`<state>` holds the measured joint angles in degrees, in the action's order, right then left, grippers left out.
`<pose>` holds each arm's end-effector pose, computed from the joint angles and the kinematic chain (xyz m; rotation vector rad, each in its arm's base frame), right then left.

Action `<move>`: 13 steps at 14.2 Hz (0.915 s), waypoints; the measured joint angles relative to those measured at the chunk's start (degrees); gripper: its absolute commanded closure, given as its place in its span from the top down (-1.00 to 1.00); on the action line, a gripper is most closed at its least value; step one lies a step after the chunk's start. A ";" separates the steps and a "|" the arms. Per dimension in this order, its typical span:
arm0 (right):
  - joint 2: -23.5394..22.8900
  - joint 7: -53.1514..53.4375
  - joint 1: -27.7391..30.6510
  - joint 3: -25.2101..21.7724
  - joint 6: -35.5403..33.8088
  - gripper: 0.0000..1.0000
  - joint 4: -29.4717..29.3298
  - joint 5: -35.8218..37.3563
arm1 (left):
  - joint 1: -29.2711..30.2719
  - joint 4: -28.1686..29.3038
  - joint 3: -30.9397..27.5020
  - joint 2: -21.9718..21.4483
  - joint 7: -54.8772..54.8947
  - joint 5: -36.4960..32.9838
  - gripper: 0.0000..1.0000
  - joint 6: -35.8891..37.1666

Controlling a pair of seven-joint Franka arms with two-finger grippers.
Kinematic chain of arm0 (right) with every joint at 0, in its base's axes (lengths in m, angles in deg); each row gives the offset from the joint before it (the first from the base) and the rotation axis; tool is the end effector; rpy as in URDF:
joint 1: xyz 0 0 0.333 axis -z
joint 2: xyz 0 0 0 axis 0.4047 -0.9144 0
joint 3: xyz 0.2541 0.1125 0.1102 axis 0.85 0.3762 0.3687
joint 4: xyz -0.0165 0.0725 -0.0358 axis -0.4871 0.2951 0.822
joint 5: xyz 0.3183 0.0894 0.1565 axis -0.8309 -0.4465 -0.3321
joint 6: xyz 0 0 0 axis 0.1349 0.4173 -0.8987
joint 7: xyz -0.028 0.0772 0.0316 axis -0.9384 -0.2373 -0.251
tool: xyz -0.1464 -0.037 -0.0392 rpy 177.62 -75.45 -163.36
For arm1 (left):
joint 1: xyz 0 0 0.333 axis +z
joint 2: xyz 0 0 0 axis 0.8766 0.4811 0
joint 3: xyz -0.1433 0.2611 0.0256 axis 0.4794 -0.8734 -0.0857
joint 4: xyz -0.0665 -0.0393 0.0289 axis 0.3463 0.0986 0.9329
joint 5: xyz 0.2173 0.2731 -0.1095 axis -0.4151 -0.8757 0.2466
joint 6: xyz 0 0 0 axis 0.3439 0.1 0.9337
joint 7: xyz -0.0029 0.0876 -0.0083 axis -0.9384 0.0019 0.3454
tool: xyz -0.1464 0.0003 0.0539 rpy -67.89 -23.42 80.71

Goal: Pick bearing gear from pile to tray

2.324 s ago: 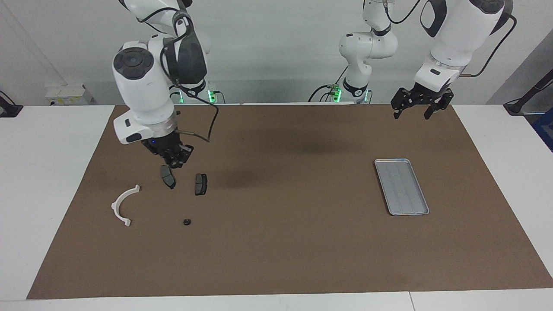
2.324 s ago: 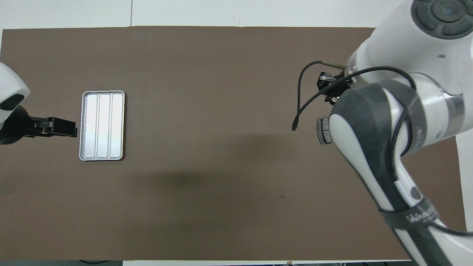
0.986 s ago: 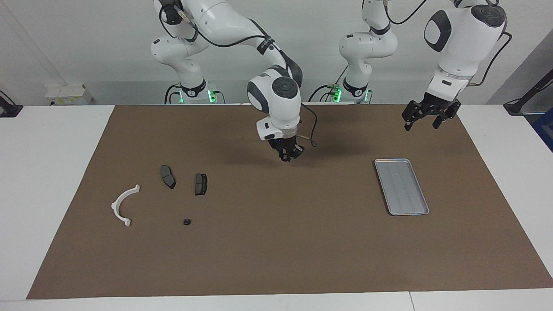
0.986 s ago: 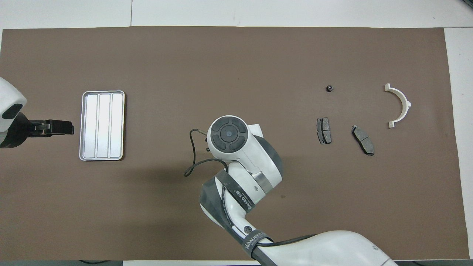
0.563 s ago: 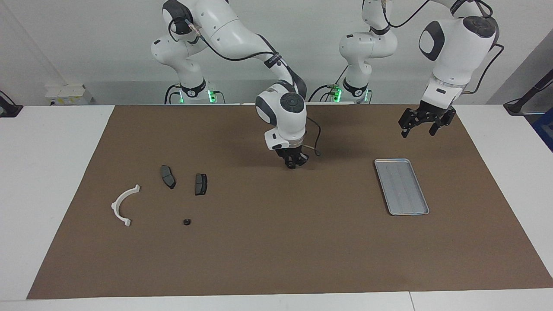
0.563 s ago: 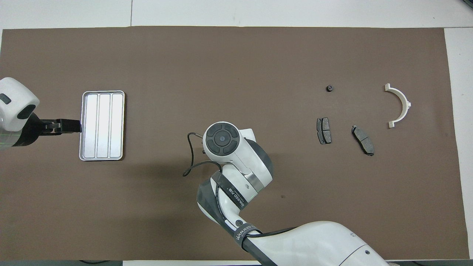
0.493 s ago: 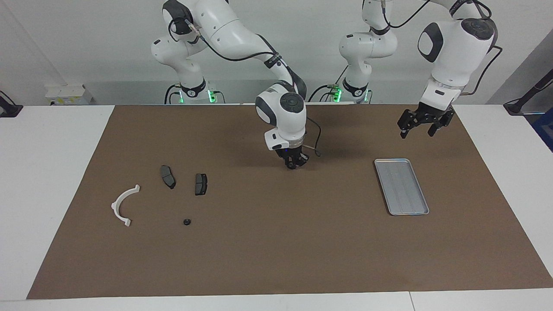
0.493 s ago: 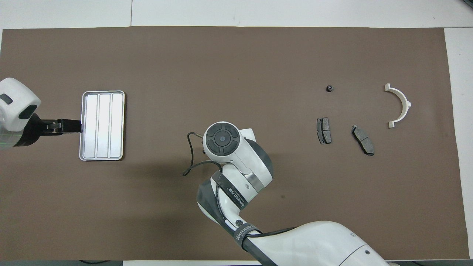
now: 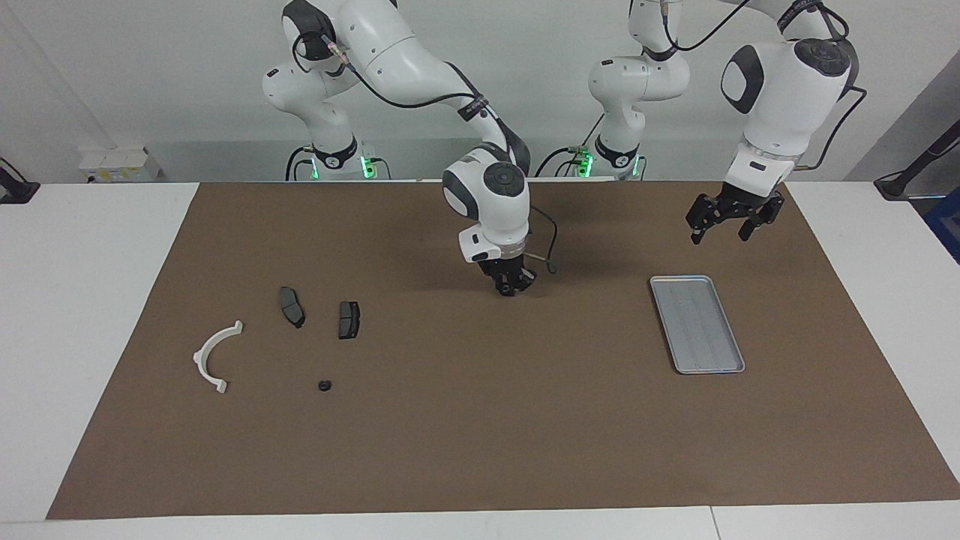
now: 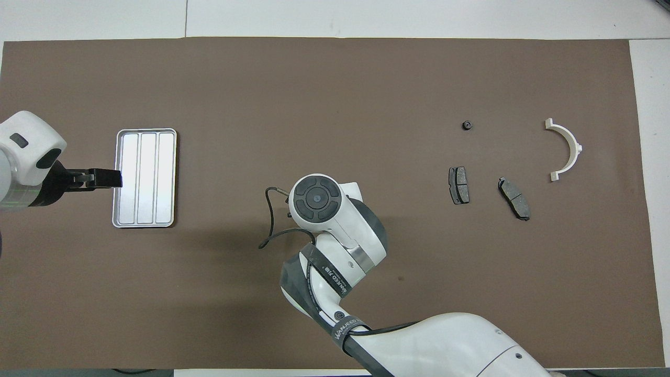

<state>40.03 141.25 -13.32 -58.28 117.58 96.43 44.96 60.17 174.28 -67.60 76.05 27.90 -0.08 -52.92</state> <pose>0.4802 0.4183 0.2430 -2.9441 0.8788 0.0404 0.5031 -0.0262 0.4627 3.1346 0.0015 0.1761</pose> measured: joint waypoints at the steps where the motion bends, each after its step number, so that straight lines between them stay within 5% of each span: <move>1: 0.00 0.00 0.01 0.00 0.01 -0.68 0.00 0.00 | 0.00 0.00 0.01 0.00 -1.09 0.00 1.00 -0.13; 2: 0.00 0.03 0.02 0.00 0.01 -0.19 0.00 0.00 | -0.10 0.00 0.07 0.00 -2.77 0.00 1.00 -0.30; 3: 0.00 0.09 0.04 0.00 0.01 0.56 0.00 0.00 | -0.37 0.00 0.25 0.00 -4.24 0.00 1.00 -0.45; 4: 0.00 0.16 0.07 -0.09 0.01 1.00 0.00 0.00 | -0.75 0.00 0.40 0.00 -5.20 0.00 1.00 -0.51; 7: 0.14 0.38 0.49 -0.96 -2.01 1.00 -1.68 0.00 | -1.31 0.11 0.50 0.00 -6.12 0.00 1.00 -0.57; 10: 1.35 0.41 4.40 -1.36 -11.40 1.00 -9.12 0.03 | -2.01 0.28 0.54 0.16 -7.98 0.17 1.00 -1.48; 13: 4.95 -6.26 11.15 -1.37 -18.09 1.00 -13.94 0.11 | -8.77 2.34 0.69 2.16 -18.59 0.33 1.00 -6.62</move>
<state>44.98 134.99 -2.17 -59.65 99.49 82.49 45.07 51.41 176.61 -66.91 78.21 9.31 0.26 -59.54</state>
